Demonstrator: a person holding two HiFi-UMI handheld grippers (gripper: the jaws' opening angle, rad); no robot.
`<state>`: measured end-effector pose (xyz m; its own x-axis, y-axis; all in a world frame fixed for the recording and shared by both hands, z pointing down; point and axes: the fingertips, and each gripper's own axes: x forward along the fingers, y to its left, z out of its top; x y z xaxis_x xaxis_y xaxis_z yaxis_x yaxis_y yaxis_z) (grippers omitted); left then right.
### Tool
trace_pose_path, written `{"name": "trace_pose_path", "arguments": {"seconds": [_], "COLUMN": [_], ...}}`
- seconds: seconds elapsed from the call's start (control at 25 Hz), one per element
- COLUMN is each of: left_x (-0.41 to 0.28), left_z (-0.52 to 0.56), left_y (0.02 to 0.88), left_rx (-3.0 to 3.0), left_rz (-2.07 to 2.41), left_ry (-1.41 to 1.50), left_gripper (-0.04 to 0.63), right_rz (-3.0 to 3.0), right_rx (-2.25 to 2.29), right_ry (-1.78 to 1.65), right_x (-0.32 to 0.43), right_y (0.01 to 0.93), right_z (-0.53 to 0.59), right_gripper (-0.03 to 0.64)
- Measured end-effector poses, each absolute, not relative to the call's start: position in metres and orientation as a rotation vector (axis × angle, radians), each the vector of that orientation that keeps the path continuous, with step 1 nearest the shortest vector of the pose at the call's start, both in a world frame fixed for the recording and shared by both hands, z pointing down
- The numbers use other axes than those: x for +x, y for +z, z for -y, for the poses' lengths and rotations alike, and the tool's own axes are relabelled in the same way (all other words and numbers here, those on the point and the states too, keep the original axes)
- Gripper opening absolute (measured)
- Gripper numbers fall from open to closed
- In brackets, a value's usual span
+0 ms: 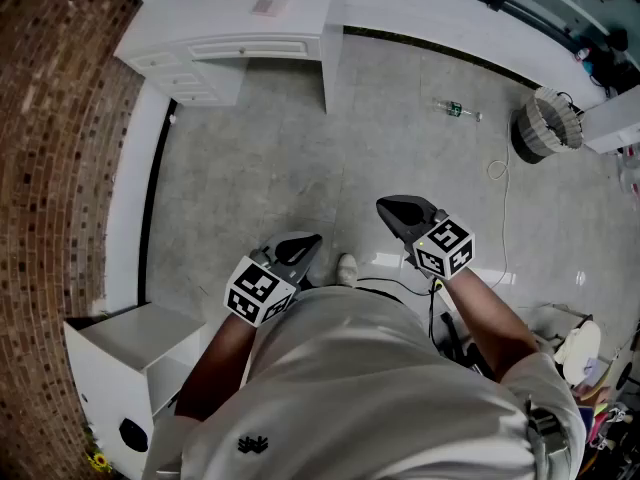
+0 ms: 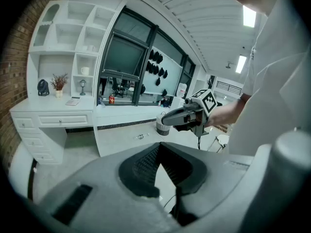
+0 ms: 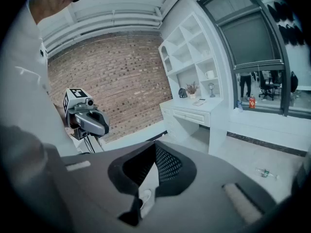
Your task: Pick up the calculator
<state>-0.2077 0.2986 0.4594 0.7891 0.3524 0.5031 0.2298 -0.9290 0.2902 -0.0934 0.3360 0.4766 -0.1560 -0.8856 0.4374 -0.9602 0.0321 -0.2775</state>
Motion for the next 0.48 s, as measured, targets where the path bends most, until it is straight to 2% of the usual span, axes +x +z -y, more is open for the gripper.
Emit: {"name": "trace_pose_path", "arguments": {"seconds": [0.48], "left_x": [-0.167], "left_z": [-0.287], "left_y": [0.454], "left_rx": [2.767], "left_rz": [-0.468], "left_ry": [0.801], "left_gripper": [0.006], "right_rz": [2.154], "right_rx": [1.922], "right_ry": [0.754], "right_x": [-0.055], "right_y": [0.479], "right_z": [-0.319], "right_gripper": [0.011]}}
